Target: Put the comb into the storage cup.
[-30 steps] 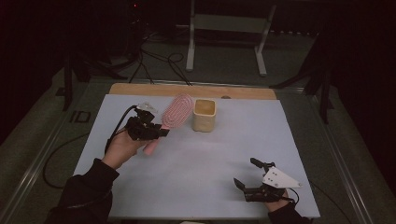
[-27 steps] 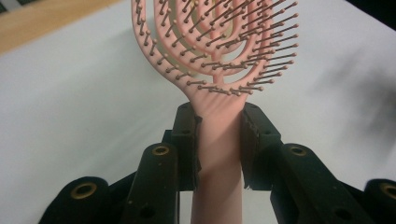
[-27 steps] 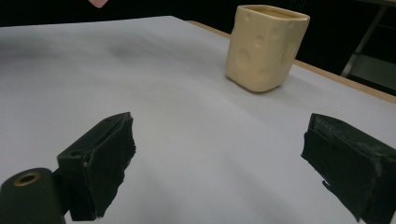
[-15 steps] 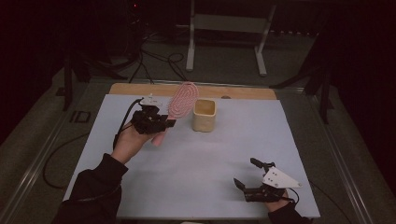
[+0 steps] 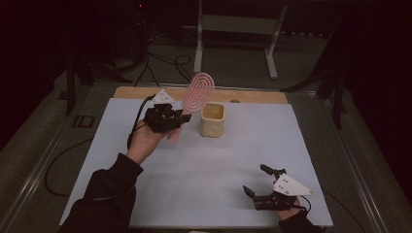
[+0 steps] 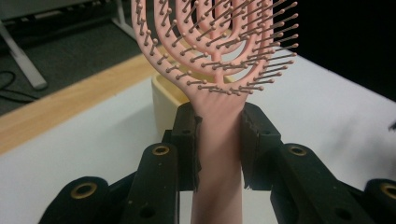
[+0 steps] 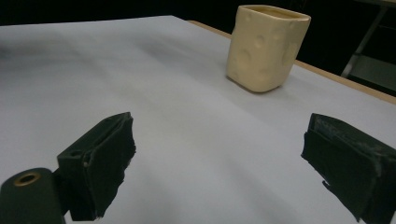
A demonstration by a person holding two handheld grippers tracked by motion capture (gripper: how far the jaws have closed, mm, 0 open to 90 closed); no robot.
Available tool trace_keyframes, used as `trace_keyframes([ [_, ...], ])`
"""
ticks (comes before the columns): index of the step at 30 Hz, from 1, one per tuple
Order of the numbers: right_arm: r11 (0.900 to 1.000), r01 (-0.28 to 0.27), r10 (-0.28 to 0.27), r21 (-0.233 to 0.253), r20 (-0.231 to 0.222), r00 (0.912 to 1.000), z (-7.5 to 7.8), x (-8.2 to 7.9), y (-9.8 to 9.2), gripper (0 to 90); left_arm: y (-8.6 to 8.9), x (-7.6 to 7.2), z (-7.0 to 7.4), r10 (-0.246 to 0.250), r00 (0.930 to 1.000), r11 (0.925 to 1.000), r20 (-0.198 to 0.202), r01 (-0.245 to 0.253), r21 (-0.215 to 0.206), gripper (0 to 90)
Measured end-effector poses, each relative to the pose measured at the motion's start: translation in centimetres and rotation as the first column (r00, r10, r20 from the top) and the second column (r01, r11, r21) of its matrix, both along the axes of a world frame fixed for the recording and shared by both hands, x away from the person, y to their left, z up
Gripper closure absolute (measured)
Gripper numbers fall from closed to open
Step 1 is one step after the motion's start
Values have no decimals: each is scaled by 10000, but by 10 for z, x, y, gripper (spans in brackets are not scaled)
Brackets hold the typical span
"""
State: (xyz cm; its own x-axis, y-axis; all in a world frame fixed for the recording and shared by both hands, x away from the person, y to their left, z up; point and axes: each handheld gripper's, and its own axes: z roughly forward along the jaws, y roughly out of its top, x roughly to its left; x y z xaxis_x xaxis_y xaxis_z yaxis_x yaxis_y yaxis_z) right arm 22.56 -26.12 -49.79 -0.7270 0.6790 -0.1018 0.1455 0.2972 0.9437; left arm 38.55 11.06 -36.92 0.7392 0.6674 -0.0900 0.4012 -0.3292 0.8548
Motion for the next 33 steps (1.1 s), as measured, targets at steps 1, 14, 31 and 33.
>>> trace_keyframes([
  [1, 10000, -11, 11, 12, -3, 10000, 0, 0, 0, 85, -2, 1, 1, 34, 10000, 10000, 41, -34, -42, 706],
  [14, 10000, -27, 27, -11, -1, 10000, 0, 0, 0, 85, -28, 20, 16, -141, 9980, 9968, 616, 188, -780, 706],
  [31, 10000, -62, 62, -5, -14, 10000, -1, 0, 0, 85, -55, 43, 14, -374, 9926, 9795, 1156, 593, -1925, 706],
  [33, 10000, -70, 70, -19, 7, 10000, 0, 0, 0, 86, -58, 45, 14, -426, 9908, 9772, 1285, 681, -2012, 706],
])
